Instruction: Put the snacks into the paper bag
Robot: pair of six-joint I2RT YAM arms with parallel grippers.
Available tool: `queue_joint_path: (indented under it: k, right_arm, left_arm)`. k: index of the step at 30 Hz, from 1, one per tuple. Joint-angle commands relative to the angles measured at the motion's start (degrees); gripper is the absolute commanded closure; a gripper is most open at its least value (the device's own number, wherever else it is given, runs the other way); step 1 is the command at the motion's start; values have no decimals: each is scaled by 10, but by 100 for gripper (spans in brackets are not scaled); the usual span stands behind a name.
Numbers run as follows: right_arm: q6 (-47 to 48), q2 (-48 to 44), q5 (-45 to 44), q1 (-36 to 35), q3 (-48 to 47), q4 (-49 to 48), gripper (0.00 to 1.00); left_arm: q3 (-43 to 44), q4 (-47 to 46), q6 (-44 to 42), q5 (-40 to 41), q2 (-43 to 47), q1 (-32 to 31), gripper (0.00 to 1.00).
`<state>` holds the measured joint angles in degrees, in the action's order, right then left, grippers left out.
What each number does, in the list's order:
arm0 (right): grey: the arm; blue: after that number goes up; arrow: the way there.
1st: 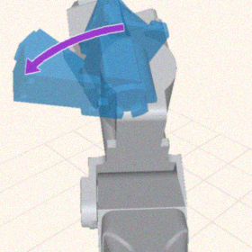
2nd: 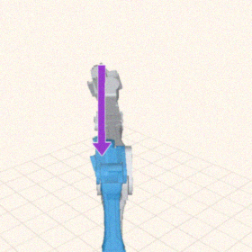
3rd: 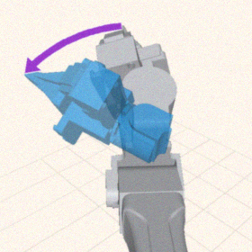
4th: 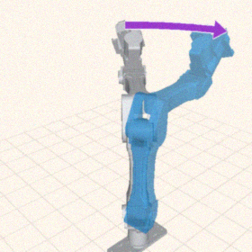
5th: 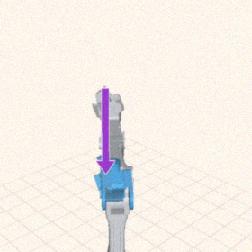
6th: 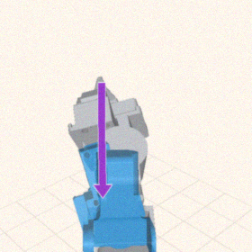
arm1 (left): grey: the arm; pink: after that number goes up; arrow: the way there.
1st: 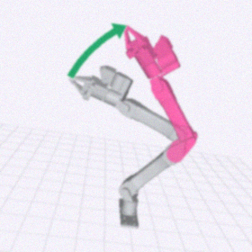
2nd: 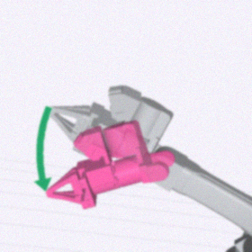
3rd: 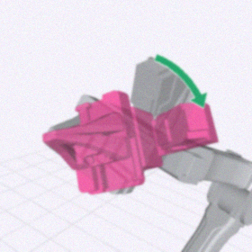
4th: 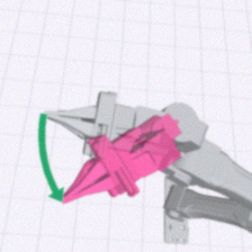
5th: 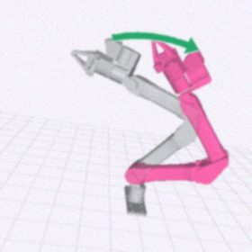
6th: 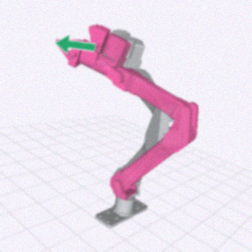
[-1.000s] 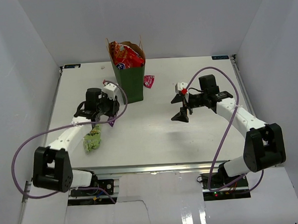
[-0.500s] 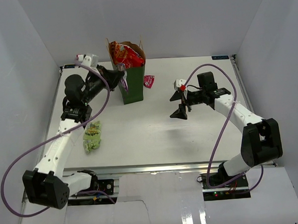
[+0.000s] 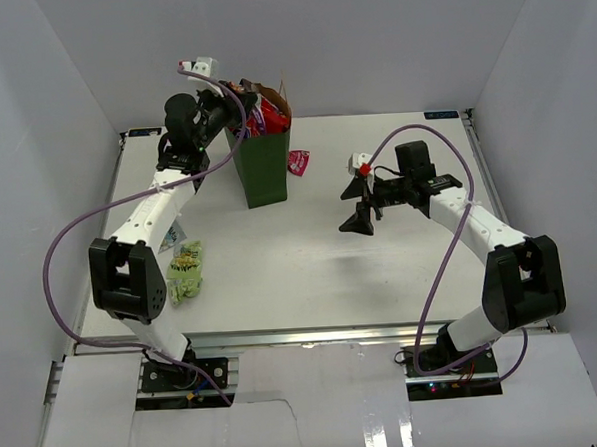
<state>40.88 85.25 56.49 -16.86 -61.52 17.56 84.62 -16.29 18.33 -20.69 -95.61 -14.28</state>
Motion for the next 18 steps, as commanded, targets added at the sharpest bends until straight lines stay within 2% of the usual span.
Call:
queue_joint_path:
  k: [1, 3, 4, 5, 7, 8, 11, 12, 15, 18]
  right_arm:
    - [-60, 3, -17, 3, -23, -60, 4]
    - [-104, 18, -22, 3, -35, -76, 4]
    - [-120, 31, -32, 3, -40, -95, 5]
    - [-162, 38, -40, 3, -50, -110, 5]
    - [-212, 63, -81, 3, -64, -152, 7]
    - [-269, 75, -92, 3, -85, -161, 7]
    - [-358, 146, -140, 0, -145, -160, 10]
    - [-434, 166, -157, -3, -195, -155, 12]
    - [-524, 252, -245, -16, -310, -115, 13]
    - [-541, 327, -258, -28, -378, -118, 13]
  left_arm:
    - [39, -9, -37, 49, -11, -2, 77]
    - [46, -9, -42, 49, -26, -2, 73]
    - [49, -8, -40, 47, -31, -2, 68]
    - [47, -8, -38, 42, -32, -2, 54]
    - [32, -9, -28, 44, -25, -2, 34]
    - [27, -9, -25, 45, -20, -2, 31]
    - [20, -9, -27, 49, -5, -1, 25]
    - [22, -9, -26, 45, 1, -2, 22]
    - [29, -8, -14, 30, 24, -2, 20]
    - [7, 5, -2, 12, 80, -2, 19]
